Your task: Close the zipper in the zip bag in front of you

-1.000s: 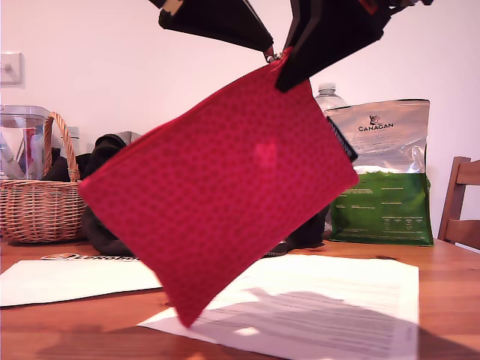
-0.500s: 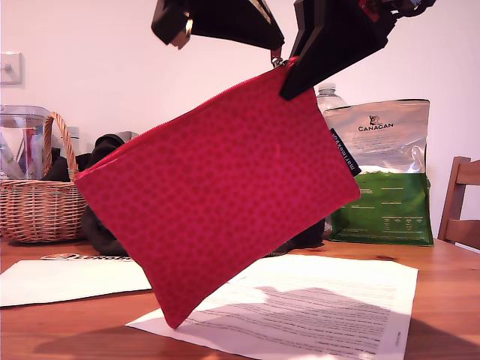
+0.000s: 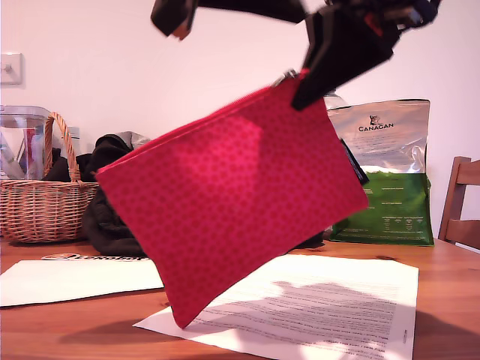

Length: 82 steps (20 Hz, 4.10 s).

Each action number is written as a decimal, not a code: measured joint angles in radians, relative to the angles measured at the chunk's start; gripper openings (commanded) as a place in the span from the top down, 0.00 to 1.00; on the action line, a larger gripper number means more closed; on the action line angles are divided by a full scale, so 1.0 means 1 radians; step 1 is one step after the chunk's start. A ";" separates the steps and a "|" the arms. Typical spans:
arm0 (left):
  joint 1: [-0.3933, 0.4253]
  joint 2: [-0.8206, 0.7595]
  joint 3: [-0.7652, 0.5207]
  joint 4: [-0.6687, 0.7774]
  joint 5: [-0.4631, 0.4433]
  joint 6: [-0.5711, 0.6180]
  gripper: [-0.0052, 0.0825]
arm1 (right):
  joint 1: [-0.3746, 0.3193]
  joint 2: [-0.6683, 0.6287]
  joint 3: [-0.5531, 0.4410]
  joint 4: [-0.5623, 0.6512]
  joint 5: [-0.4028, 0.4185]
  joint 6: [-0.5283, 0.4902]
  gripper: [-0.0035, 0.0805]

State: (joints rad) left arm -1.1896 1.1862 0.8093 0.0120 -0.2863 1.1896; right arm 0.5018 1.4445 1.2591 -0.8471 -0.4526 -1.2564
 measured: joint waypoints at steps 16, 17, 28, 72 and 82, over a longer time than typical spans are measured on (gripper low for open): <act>0.106 0.000 0.000 0.002 0.072 -0.683 0.69 | -0.003 0.001 0.000 -0.001 -0.009 0.000 0.97; 0.111 0.000 0.000 -0.002 0.081 -0.721 0.69 | -0.003 0.001 0.000 -0.001 -0.009 0.000 0.97; 0.188 0.037 0.000 0.005 0.152 -0.901 0.69 | -0.003 0.001 0.000 0.001 -0.009 0.000 0.97; 0.224 0.138 0.098 -0.089 0.181 -0.978 0.97 | 0.005 0.001 0.000 0.005 0.016 0.000 0.97; 0.230 0.137 0.119 -0.143 0.181 -0.978 0.97 | -0.005 0.001 0.000 0.000 0.011 0.000 0.97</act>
State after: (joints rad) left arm -0.9596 1.3235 0.9283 -0.1310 -0.1051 0.2115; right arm 0.4973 1.4456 1.2591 -0.8467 -0.4416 -1.2568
